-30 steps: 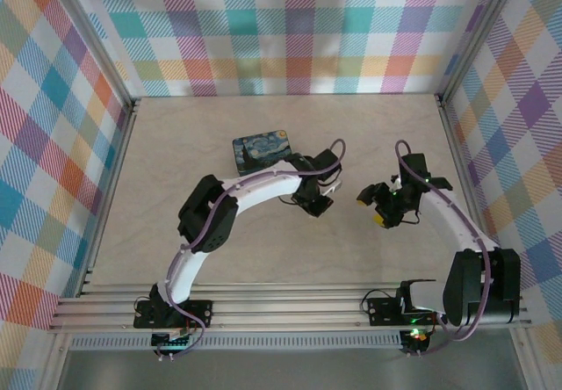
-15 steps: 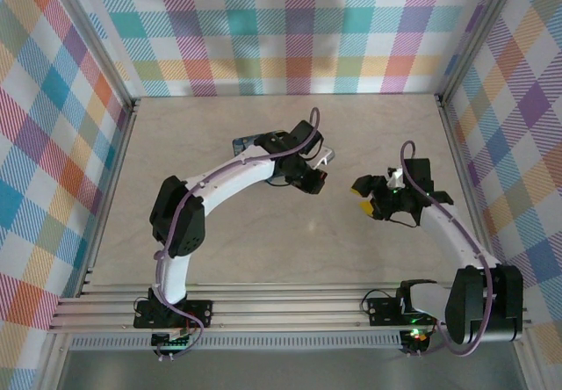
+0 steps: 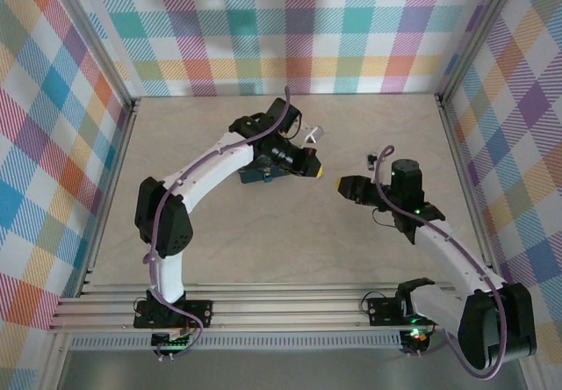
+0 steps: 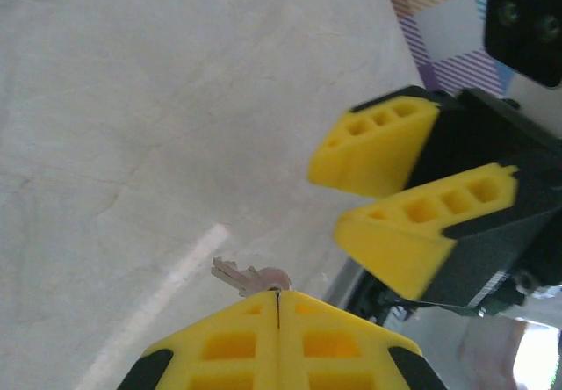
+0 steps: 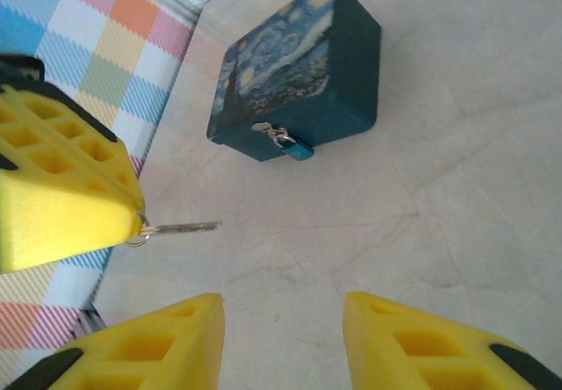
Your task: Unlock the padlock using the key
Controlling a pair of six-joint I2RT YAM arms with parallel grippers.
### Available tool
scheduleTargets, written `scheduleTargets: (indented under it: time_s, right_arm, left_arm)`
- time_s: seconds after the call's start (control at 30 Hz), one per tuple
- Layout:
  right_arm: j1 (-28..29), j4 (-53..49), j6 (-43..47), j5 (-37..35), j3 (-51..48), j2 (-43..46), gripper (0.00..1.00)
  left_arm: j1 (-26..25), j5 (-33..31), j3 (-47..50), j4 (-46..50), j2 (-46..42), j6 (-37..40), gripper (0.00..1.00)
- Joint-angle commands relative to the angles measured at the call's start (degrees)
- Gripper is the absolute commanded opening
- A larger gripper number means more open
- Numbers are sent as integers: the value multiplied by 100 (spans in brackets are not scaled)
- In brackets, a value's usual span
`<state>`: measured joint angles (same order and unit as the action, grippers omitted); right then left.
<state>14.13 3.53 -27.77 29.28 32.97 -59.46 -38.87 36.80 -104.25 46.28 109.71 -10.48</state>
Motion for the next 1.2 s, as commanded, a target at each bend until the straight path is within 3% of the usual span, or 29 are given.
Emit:
scheduleTargets:
  time_s: [0.0,0.2,0.43,0.53,0.77,1.03,1.1,1.17]
  right_arm:
    - [138,711,1088,257,-72,-63,42]
    - [510,1018,2223,488,62,-307,52]
    - [744,1198,2813,1014,435,-886,53]
    - [793,1290,2884,1048,523,-977,44]
    - [811,1057,3115,1137,574,-864,2]
    - [809,342,3234,1372,873,-586,0]
    - [811,22,3215,1475,1059,-597,0]
    - [811,-312,3181,1708,1279,-673,0]
  left_arm:
    - [65,541,-166,288,-240,94,0]
    - [90,819,-261,468,-282,123,0]
    - [121,967,-353,572,-299,99,0]
    - [144,943,-369,613,-309,107,0]
    - [256,724,-161,522,-412,53,0]
    - [384,787,45,144,-495,-155,0]
    - [391,755,77,86,-519,-147,7]
    - [416,739,164,-52,-601,-156,23]
